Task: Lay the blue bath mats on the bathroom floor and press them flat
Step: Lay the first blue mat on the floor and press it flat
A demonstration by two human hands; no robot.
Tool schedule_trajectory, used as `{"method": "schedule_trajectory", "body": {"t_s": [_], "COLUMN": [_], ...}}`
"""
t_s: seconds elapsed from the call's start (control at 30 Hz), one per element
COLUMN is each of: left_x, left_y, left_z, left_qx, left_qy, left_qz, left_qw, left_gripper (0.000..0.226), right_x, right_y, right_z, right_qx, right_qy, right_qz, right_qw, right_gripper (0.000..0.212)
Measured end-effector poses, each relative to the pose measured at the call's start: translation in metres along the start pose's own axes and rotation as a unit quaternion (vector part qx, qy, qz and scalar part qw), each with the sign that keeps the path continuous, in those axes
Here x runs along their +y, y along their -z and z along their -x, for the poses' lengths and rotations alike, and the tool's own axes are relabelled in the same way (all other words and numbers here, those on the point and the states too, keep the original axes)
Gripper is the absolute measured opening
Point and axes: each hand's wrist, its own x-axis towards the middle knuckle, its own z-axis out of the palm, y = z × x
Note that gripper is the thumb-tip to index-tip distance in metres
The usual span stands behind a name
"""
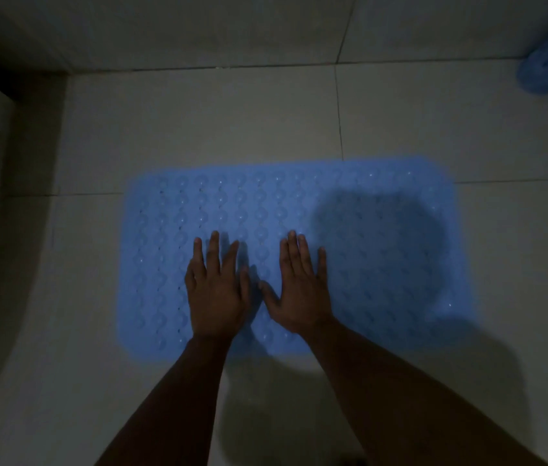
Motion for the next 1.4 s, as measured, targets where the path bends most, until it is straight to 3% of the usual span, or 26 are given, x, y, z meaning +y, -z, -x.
{"method": "schedule_trajectory", "body": {"t_s": [0.13, 0.23, 0.3, 0.47, 0.63, 0.87, 1.4], "left_x": [0.005, 0.018, 0.034, 0.095, 0.149, 0.156, 0.164], "left_y": [0.018, 0.026, 0.024, -0.002, -0.057, -0.080, -0.077], "left_z": [0.006, 0.007, 0.004, -0.010, -0.014, -0.009, -0.008], "left_qx": [-0.005, -0.019, -0.033, -0.077, -0.098, -0.078, -0.053], "left_qy": [-0.002, -0.001, -0.012, -0.099, -0.191, -0.189, -0.183], "left_qz": [0.002, 0.001, 0.001, 0.028, 0.015, -0.033, -0.057], "left_qw": [1.000, 1.000, 0.999, 0.992, 0.977, 0.978, 0.980], "left_gripper": [0.054, 0.055, 0.056, 0.062, 0.072, 0.090, 0.084], "right_x": [-0.008, 0.002, 0.021, 0.073, 0.105, 0.140, 0.176], "right_y": [0.032, 0.087, 0.121, 0.147, 0.125, 0.096, 0.090], "right_z": [-0.006, -0.034, -0.046, -0.043, -0.024, -0.010, 0.007], "right_qx": [-0.102, -0.154, -0.129, 0.027, 0.117, 0.215, 0.260], "right_qy": [-0.017, -0.028, -0.034, -0.123, -0.154, -0.159, -0.130], "right_qz": [-0.028, -0.058, -0.124, -0.249, -0.284, -0.279, -0.281], "right_qw": [0.994, 0.986, 0.983, 0.960, 0.939, 0.922, 0.915], "right_gripper": [0.088, 0.060, 0.047, 0.035, 0.022, 0.020, 0.019]}}
